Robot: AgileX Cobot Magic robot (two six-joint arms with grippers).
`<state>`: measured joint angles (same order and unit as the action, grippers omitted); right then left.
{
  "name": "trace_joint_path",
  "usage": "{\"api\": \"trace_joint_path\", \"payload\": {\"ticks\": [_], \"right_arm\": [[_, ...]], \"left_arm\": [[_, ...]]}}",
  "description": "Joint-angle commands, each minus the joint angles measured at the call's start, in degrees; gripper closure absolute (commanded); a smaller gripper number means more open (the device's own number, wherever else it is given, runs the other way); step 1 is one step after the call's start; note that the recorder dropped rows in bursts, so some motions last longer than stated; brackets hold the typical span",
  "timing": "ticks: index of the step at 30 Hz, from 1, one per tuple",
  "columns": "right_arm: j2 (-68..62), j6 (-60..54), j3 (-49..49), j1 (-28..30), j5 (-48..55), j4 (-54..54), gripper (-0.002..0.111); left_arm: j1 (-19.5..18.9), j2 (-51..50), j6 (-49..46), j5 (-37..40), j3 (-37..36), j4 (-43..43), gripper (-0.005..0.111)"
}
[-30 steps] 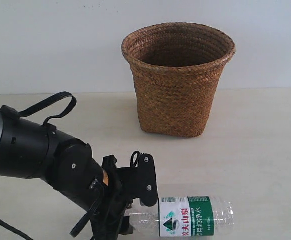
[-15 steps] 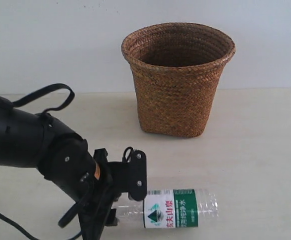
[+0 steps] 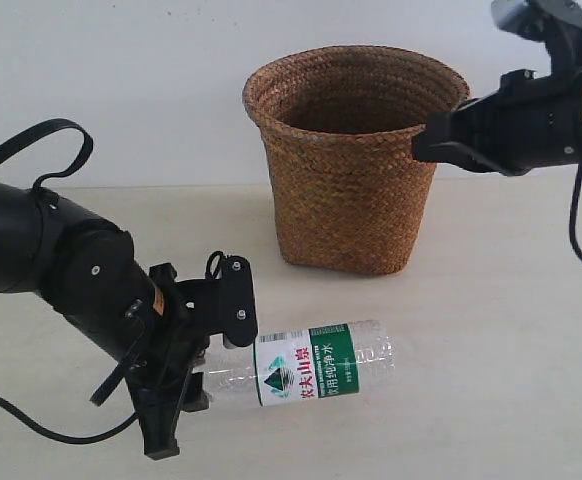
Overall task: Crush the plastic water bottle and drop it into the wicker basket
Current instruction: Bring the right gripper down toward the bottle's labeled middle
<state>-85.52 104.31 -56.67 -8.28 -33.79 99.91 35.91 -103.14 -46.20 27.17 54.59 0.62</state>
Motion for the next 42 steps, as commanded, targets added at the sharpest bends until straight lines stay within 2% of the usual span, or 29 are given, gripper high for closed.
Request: {"api": "trace_joint_path", "payload": {"ticks": [1,3,8,13,16,19,22,28,31,37,42], "right_arm": [[-1.9,-6.6,-0.6,-4.1,22.2,0.0,0.109],[-2.6,-8.2,-0.6,-5.1,32.5,0.0,0.109],[-3.2,-15.9,0.6,-5.1,45.6,-1.5,0.109],[-4.2,-52.6,-1.5,-4.7,66.9,-29.8,0.109],[-5.9,-73.8,-5.3,-4.2,75.7,-47.4,0.109],[-6.8,-96.3,-8.9,-4.2,81.4,-70.6,0.109],[-6.8,-112.5,-10.4,-4.2,85.8,-91.2,0.109],[-7.1,-136.3,-9.6,-4.5,95.1,-124.8,0.109],[-7.1,-140.7,-8.6,-7.1,95.7,-129.7,0.109],[-7.1,-139.6,-8.6,-15.6,91.4,-127.8,0.109],[-7.1,-136.3,-8.2,-16.4,88.9,-125.2,0.109]], "left_arm": [[-0.1,0.5,0.3,-0.7,0.4,-0.2,0.103],[-0.1,0.5,0.3,-1.0,0.4,-0.2,0.103],[-0.1,0.5,0.3,-1.7,0.4,-0.2,0.103],[-0.1,0.5,0.3,-1.8,0.4,-0.2,0.103],[-0.1,0.5,0.3,-1.8,0.4,-0.2,0.103],[-0.1,0.5,0.3,-1.7,0.4,-0.2,0.103],[-0.1,0.5,0.3,-1.3,0.4,-0.2,0.103],[-0.1,0.5,0.3,-0.4,0.4,-0.2,0.103],[-0.1,0.5,-0.1,1.7,0.4,-0.2,0.103],[0.1,-1.3,-3.3,2.6,0.4,-3.2,0.103],[0.1,-3.8,-3.6,2.7,0.4,-3.2,0.103]]}}
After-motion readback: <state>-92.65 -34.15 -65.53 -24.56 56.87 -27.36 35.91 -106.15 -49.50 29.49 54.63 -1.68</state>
